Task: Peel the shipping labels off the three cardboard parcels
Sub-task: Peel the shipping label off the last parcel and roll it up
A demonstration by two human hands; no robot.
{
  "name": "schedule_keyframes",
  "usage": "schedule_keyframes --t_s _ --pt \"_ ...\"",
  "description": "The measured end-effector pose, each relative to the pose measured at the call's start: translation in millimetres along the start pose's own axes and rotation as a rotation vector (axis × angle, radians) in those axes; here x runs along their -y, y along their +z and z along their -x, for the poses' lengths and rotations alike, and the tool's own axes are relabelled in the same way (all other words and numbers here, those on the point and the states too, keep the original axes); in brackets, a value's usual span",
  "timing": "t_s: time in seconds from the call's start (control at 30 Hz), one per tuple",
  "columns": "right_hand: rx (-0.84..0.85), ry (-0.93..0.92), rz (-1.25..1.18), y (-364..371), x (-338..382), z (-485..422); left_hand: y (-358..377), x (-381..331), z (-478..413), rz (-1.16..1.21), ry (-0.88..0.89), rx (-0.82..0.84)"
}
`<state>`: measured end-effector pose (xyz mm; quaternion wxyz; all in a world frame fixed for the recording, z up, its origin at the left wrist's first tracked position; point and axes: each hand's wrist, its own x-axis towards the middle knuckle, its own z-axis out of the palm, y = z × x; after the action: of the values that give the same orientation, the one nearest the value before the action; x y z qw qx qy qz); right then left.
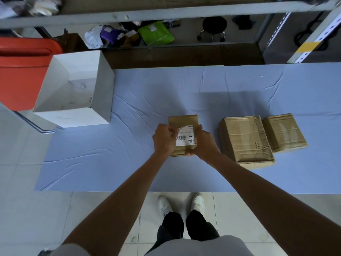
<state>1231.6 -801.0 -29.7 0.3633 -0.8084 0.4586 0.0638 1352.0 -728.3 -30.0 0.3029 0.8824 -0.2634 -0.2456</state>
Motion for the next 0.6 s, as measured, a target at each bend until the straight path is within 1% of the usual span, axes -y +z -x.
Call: schedule_keyframes --t_s 0.6 --pt "0.002 -0.002 0.013 -1.5 0.8 -2.1 0.1 -1.2 1.6 0.037 -0.034 0.011"
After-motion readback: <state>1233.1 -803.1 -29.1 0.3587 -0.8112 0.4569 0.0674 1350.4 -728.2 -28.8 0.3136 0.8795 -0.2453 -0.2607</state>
